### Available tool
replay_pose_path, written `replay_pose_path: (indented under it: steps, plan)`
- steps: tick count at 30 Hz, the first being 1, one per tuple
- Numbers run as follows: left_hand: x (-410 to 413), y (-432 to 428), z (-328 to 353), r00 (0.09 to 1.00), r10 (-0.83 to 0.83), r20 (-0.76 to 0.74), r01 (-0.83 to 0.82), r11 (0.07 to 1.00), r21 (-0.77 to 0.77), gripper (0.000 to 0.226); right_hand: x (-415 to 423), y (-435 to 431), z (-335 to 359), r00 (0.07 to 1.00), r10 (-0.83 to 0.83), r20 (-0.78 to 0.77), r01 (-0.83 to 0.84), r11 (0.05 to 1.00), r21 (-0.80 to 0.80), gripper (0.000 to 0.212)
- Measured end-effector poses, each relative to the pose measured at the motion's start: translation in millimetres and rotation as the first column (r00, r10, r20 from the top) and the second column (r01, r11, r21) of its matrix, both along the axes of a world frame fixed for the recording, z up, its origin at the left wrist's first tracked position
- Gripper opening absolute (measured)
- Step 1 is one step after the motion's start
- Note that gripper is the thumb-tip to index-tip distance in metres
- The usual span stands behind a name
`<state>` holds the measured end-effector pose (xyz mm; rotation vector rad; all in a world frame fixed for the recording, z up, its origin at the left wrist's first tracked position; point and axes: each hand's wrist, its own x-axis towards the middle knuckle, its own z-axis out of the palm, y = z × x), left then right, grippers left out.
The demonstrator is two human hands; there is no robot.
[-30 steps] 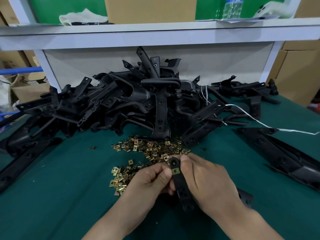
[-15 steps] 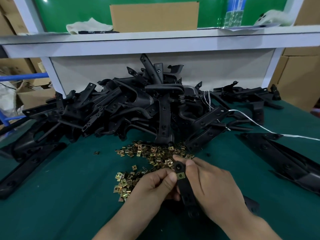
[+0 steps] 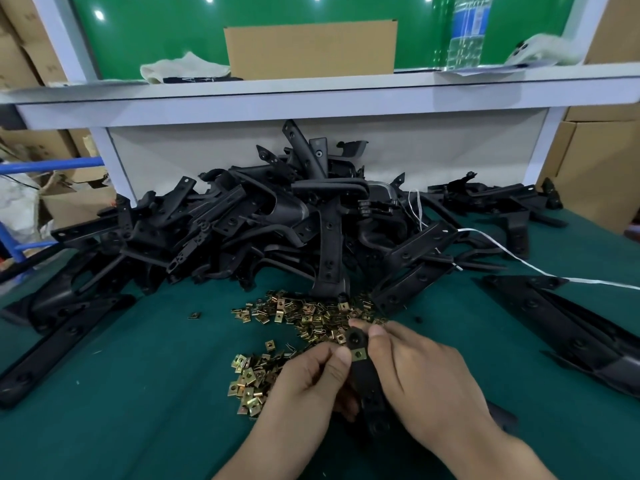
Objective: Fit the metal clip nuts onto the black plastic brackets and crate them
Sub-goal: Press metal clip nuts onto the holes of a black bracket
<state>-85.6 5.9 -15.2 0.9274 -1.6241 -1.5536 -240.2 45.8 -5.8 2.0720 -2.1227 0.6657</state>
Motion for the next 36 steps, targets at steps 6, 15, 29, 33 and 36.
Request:
replay_pose_path:
  steps: [6,15,29,33,36]
  plan:
    - [24,-7,-1,0.673,0.618,0.407,-0.047,0.585,-0.81,0.051,-18,-3,-5,0.997,-0.066,-0.038,0.065,0.997,-0.032,0.079]
    - [39,-22,-9,0.452,0.433,0.78,0.069,0.855,-0.515,0.091,-24,-5,-11,0.995,-0.08,-0.054,0.076,0.995,-0.059,0.079]
    - [29,-35,-16,0.705,0.512,0.49,0.103,0.609,-0.786,0.013,-21,-7,-13,0.999,-0.035,0.012,0.036,0.998,-0.06,0.082]
    - [29,-34,-16,0.694,0.527,0.491,0.097,0.607,-0.789,0.01,-21,-6,-12,1.0,-0.028,0.005,0.029,0.998,-0.052,0.083]
    - [29,-32,-15,0.701,0.541,0.464,0.071,0.596,-0.8,0.008,-20,-6,-12,1.0,-0.028,0.006,0.028,0.999,-0.034,0.078]
